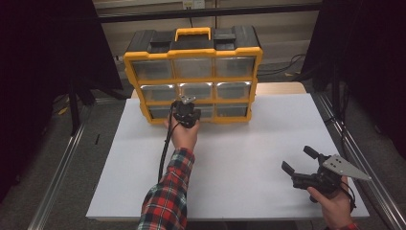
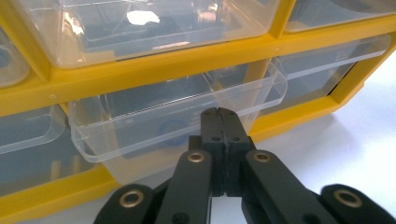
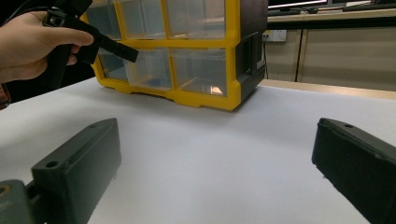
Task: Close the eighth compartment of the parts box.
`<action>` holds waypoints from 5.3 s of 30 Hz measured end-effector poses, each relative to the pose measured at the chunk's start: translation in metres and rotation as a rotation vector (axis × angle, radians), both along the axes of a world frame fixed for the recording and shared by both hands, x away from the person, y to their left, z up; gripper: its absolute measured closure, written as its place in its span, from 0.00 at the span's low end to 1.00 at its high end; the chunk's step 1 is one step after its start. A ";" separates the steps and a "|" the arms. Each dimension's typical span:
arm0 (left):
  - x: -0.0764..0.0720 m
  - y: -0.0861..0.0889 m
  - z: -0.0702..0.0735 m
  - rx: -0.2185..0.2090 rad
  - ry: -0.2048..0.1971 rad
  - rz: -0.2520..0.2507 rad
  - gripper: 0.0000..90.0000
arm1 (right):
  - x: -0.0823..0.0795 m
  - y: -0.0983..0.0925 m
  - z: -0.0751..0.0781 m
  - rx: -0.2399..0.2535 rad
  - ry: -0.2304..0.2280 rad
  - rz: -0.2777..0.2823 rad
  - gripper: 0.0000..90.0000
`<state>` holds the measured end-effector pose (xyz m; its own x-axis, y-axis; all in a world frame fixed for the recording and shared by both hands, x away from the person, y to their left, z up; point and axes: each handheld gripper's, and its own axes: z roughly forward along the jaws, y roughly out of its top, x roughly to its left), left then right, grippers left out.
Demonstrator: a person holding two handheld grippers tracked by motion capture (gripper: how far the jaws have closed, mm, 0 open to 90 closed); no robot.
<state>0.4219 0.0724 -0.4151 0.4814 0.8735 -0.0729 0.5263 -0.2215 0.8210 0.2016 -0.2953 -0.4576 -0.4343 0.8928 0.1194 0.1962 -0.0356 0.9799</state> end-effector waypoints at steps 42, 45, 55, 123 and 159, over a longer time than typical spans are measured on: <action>0.007 -0.004 -0.002 0.013 -0.013 0.034 1.00 | 0.000 -0.001 0.000 0.000 0.001 0.000 0.01; 0.007 -0.004 -0.002 0.013 -0.015 0.034 1.00 | 0.000 -0.001 0.000 0.001 0.000 -0.002 0.01; 0.008 -0.004 -0.002 0.016 -0.017 0.036 1.00 | 0.000 -0.001 0.000 0.002 0.001 -0.002 0.01; 0.005 -0.002 0.001 -0.040 -0.040 0.024 0.87 | 0.001 0.000 0.000 0.008 -0.001 0.004 0.01; -0.031 0.033 -0.003 -0.199 -0.069 -0.064 0.42 | 0.000 0.001 0.000 -0.012 0.001 0.004 0.01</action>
